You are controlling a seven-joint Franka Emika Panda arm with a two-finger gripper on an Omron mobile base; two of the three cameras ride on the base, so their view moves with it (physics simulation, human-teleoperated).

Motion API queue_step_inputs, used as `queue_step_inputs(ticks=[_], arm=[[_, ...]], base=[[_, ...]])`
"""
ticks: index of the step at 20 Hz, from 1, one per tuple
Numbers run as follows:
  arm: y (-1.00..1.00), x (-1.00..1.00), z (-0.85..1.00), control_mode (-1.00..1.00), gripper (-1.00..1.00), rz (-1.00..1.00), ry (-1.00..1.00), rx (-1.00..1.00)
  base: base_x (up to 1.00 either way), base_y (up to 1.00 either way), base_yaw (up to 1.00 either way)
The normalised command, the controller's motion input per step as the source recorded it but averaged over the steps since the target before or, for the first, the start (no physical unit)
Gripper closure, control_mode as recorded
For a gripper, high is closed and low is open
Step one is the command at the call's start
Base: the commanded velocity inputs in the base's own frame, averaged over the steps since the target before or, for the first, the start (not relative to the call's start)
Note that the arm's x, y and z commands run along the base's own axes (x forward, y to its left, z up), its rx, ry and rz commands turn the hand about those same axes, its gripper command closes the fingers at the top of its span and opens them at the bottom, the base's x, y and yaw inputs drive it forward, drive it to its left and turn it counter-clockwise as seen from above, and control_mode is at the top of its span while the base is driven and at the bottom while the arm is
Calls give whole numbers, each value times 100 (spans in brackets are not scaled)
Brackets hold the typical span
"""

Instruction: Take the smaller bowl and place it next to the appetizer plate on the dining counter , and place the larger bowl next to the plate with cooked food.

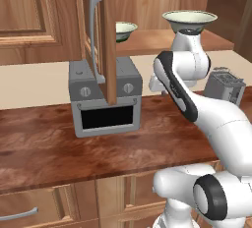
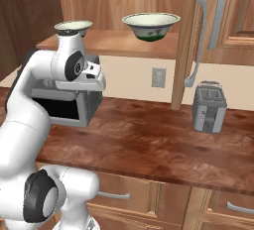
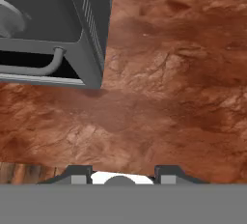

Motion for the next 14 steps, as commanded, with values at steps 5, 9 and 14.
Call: queue_step_inputs(ticks=[5,9,14], arm=[[0,-21,30,-100,-100,-1,-24,0],[-1,-40,87,-100,-100,-5,-55,-5],[-13,-32,91,-100,-100,-20,-54,-2]], base=[[0,0,0],[0,0,0],[0,0,0]])
